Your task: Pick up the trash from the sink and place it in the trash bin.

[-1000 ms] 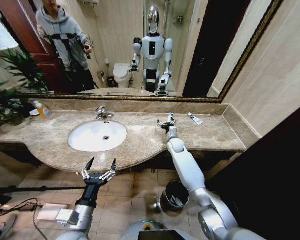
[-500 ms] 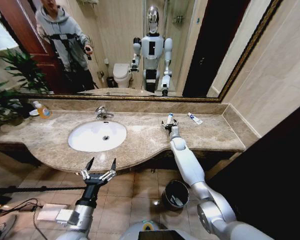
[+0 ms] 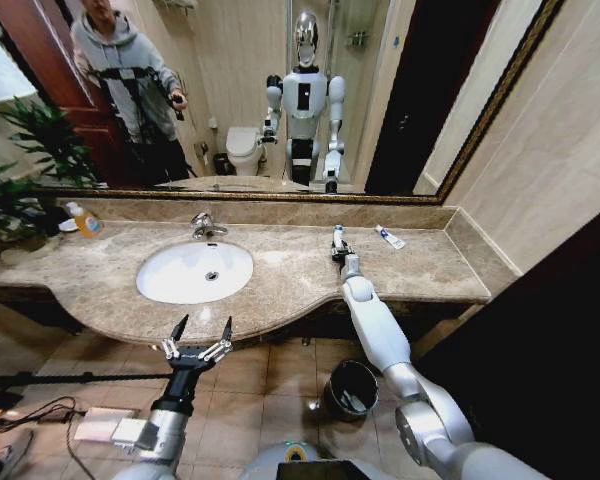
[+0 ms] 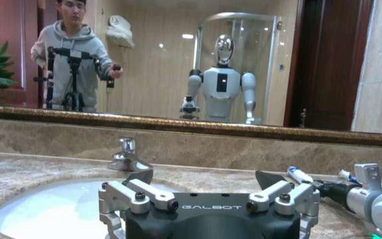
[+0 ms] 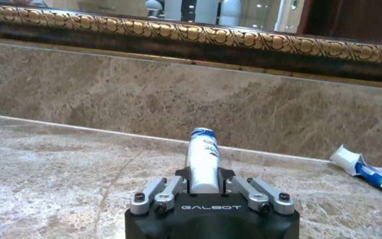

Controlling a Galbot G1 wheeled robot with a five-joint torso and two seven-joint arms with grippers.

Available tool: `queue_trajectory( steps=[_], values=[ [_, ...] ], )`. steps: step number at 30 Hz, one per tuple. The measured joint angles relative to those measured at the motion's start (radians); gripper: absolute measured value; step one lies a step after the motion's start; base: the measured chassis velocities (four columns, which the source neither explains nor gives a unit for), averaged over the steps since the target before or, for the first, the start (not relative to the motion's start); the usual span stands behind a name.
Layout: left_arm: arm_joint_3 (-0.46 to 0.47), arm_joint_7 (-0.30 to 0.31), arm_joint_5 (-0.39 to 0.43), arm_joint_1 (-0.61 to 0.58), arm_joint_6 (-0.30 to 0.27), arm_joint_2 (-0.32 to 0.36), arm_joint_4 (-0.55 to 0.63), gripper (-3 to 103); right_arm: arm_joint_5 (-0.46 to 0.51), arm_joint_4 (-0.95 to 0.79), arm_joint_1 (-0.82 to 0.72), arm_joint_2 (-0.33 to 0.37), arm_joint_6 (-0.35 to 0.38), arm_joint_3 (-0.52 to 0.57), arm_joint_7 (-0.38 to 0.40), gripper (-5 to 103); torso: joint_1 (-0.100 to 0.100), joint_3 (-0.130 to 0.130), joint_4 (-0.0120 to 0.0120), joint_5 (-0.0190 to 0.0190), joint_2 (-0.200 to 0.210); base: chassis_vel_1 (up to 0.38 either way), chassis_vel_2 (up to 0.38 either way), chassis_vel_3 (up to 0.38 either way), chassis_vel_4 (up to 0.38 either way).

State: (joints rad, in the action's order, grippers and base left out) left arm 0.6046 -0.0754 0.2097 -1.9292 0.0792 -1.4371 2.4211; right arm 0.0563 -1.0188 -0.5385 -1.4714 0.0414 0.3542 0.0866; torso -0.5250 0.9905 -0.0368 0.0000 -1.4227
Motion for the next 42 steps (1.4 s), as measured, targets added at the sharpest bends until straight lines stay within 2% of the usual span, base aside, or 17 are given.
queue_trajectory(
  steps=[8, 17, 21, 22, 25, 30, 31, 35, 36, 39, 40, 42],
  values=[
    [0.000, 0.000, 0.000, 0.000, 0.000, 0.000, 0.000, 100, 0.017, -0.022, -0.009, 0.013, 0.009, 0.002, 0.000, 25, 0.000, 0.000, 0.0000, 0.0001, 0.000, 0.000, 0.000, 0.000, 0.000],
    [0.000, 0.000, 0.000, 0.000, 0.000, 0.000, 0.000, 100, 0.038, -0.187, -0.082, 0.077, 0.024, -0.004, -0.010, 25, 0.000, 0.000, -0.0002, 0.0001, 0.000, 0.000, 0.000, 0.000, 0.000],
    [0.000, 0.000, 0.000, 0.000, 0.000, 0.000, 0.000, 100, 0.093, -0.369, -0.202, 0.151, 0.057, 0.001, -0.009, 25, 0.000, 0.000, -0.0001, 0.0002, 0.000, 0.000, 0.000, 0.000, 0.000],
    [0.000, 0.000, 0.000, 0.000, 0.000, 0.000, 0.000, 100, 0.093, -0.369, -0.202, 0.151, 0.057, 0.001, -0.009, 25, 0.000, 0.000, -0.0001, 0.0002, 0.000, 0.000, 0.000, 0.000, 0.000],
    [0.000, 0.000, 0.000, 0.000, 0.000, 0.000, 0.000, 100, 0.136, -0.530, -0.346, 0.217, 0.076, 0.032, -0.010, 25, 0.000, 0.000, 0.0001, 0.0005, 0.000, 0.000, 0.000, 0.000, 0.000],
    [0.000, 0.000, 0.000, 0.000, 0.000, 0.000, 0.000, 100, 0.182, -0.732, -0.539, 0.268, 0.048, 0.091, -0.028, 25, 0.000, 0.000, 0.0000, 0.0005, 0.000, 0.000, 0.000, 0.000, 0.000],
    [0.000, 0.000, 0.000, 0.000, 0.000, 0.000, 0.000, 100, 0.182, -0.732, -0.539, 0.268, 0.048, 0.091, -0.028, 25, 0.000, 0.000, 0.0000, 0.0005, 0.000, 0.000, 0.000, 0.000, 0.000],
    [0.000, 0.000, 0.000, 0.000, 0.000, 0.000, 0.000, 100, 0.199, -0.902, -0.744, 0.270, -0.004, 0.156, -0.040, 25, 0.000, 0.000, 0.0000, 0.0001, 0.000, 0.000, 0.000, 0.000, 0.000],
    [0.000, 0.000, 0.000, 0.000, 0.000, 0.000, 0.000, 100, 0.199, -0.902, -0.744, 0.270, -0.004, 0.156, -0.040, 25, 0.000, 0.000, 0.0000, 0.0001, 0.000, 0.000, 0.000, 0.000, 0.000],
    [0.000, 0.000, 0.000, 0.000, 0.000, 0.000, 0.000, 100, 0.165, -0.993, -0.898, 0.229, -0.046, 0.216, -0.048, 25, 0.000, 0.000, 0.0001, 0.0000, 0.000, 0.000, 0.000, 0.000, 0.000],
    [0.000, 0.000, 0.000, 0.000, 0.000, 0.000, 0.000, 100, 0.165, -0.993, -0.898, 0.229, -0.046, 0.216, -0.048, 25, 0.000, 0.000, 0.0001, 0.0000, 0.000, 0.000, 0.000, 0.000, 0.000],
    [0.000, 0.000, 0.000, 0.000, 0.000, 0.000, 0.000, 100, 0.125, -1.038, -0.998, 0.178, -0.084, 0.250, -0.053, 25, 0.000, 0.000, 0.0002, -0.0002, 0.000, 0.000, 0.000, 0.000, 0.000]
  ],
)
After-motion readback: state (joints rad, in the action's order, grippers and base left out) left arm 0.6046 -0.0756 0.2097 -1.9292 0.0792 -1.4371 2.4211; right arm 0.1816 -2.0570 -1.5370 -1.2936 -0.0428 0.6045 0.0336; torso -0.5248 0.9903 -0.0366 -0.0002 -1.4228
